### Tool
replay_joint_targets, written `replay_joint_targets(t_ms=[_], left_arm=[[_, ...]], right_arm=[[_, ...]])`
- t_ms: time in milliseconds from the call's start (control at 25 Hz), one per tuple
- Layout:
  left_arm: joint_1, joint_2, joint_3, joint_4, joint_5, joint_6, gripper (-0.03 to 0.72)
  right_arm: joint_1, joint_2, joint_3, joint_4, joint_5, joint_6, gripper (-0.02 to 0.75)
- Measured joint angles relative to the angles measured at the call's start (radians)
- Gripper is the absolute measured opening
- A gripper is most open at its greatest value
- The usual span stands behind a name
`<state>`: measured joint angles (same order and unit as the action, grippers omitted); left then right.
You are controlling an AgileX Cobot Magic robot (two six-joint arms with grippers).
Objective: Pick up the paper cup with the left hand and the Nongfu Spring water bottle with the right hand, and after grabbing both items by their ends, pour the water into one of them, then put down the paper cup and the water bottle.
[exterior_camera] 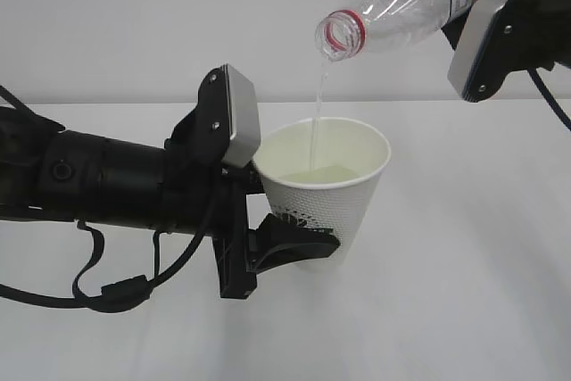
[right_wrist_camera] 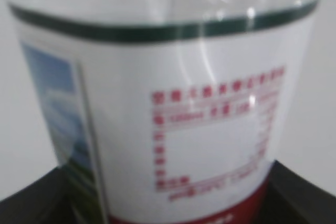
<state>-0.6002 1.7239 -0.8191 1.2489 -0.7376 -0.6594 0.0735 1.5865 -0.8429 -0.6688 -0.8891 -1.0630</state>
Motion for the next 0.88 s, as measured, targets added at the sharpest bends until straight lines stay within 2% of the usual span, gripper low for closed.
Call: replay_joint_targets(t_ms=[280,520,880], left_arm=[[0.000,0.000,0.000,0.000,0.000,0.044,0.482],[0.000,0.000,0.000,-0.045,0.007,0.081,0.482],[0.000,0.000,0.000,-0.076,0.034,0.090,0.482]], right_arm=[[0.000,0.000,0.000,0.000,0.000,0.000,0.522],[0.000,0.000,0.000,0.000,0.000,0.000,0.522],[0.000,0.000,0.000,0.002,0.000,0.000,0.522]])
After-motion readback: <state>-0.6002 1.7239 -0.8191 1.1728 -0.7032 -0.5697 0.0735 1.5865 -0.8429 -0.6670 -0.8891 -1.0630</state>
